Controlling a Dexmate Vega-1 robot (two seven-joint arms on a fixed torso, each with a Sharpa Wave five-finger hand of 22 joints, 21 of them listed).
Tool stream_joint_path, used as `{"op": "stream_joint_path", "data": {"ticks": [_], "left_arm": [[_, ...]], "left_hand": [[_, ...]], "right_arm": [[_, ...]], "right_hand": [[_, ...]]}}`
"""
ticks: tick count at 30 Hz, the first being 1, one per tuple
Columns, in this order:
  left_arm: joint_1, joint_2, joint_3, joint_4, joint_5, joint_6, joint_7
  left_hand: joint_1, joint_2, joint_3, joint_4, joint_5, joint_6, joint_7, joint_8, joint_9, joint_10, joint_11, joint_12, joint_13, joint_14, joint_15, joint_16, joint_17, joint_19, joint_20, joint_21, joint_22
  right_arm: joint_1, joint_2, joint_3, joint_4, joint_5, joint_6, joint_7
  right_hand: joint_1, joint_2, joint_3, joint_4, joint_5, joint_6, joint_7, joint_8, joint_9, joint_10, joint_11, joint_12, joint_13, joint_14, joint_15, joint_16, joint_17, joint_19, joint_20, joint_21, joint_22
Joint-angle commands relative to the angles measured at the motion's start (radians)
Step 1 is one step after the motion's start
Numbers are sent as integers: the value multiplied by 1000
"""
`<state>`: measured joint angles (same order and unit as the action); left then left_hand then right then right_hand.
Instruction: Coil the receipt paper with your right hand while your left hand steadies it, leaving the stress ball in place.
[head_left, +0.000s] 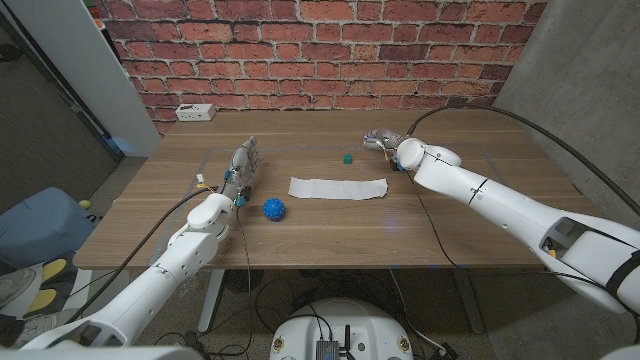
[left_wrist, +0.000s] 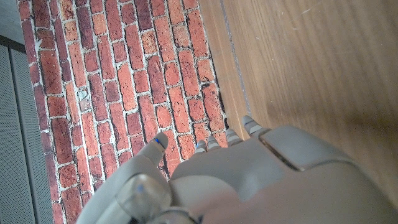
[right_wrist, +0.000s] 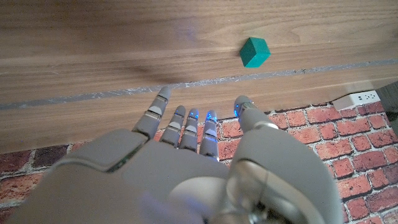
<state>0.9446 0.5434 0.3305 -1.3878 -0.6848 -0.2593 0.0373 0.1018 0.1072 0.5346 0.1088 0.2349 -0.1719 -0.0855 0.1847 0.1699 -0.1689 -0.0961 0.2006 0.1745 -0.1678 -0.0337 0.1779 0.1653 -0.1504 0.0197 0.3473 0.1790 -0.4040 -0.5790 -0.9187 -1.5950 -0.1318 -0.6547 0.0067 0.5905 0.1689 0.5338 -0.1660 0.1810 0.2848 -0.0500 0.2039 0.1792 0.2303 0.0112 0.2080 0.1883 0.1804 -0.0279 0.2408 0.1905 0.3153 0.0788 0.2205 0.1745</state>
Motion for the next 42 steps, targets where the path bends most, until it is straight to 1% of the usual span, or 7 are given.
{"op": "stream_joint_path", "data": {"ticks": [1,8,24,30,33,34,42], "left_arm": [[9,2,-5,-1,-7,1,0],[13,2,-7,-1,-9,-1,1],[4,-1,-7,17,-17,3,-8],[0,-1,-8,23,-18,4,-13],[-2,0,-7,26,-20,5,-18],[-2,1,-7,26,-18,5,-17],[-1,0,-9,30,-23,3,-19]], "left_hand": [[13,3,0,-4,-2,-24,1,-2,3,-69,6,-2,5,-82,-1,1,5,-3,6,-1,6],[13,4,-1,-5,-2,-24,1,-3,3,-68,3,-2,5,-82,-2,1,5,-3,6,-3,6],[13,5,-2,-5,-2,-24,0,-3,3,-68,6,-3,5,-82,-1,1,6,-2,9,-7,6],[13,6,-3,-5,-2,-24,0,-3,3,-69,8,-3,5,-83,-1,0,6,-2,9,-9,6],[13,6,-3,-5,-2,-25,0,-3,3,-69,8,-3,5,-83,-1,0,6,-2,9,-9,6],[13,6,-3,-5,-2,-25,0,-4,3,-69,8,-3,5,-84,-2,0,6,-2,9,-10,7],[13,7,-4,-5,-2,-26,-1,-4,4,-72,7,-5,5,-84,-1,0,6,-1,10,-12,7]], "right_arm": [[52,34,-98,13,-137,-77,16],[77,57,-136,35,-195,-85,36],[120,113,-180,122,-244,-19,110],[127,126,-187,144,-255,9,130],[128,132,-188,152,-261,9,137],[128,134,-189,153,-264,9,138],[132,152,-200,179,-283,11,148]], "right_hand": [[48,-18,-2,-13,1,35,-2,9,6,46,2,16,5,45,-24,14,4,32,-6,12,4],[124,-43,-16,-17,8,83,-6,14,6,111,-14,27,7,114,-50,39,13,87,-20,24,6],[172,-42,-28,-11,9,110,-13,13,6,157,-20,33,10,155,-63,64,28,112,-26,28,8],[183,-65,-51,-8,9,130,-9,14,6,191,-14,42,13,182,-70,81,38,128,-22,31,8],[184,-75,-61,-6,10,139,-7,14,6,194,-21,41,14,183,-68,84,42,131,-20,31,9],[185,-77,-64,-5,11,140,-6,13,6,190,-15,39,14,179,-66,83,43,131,-20,30,9],[194,-82,-73,-5,15,158,-9,16,6,184,-20,35,16,166,-68,81,48,129,-22,28,9]]}}
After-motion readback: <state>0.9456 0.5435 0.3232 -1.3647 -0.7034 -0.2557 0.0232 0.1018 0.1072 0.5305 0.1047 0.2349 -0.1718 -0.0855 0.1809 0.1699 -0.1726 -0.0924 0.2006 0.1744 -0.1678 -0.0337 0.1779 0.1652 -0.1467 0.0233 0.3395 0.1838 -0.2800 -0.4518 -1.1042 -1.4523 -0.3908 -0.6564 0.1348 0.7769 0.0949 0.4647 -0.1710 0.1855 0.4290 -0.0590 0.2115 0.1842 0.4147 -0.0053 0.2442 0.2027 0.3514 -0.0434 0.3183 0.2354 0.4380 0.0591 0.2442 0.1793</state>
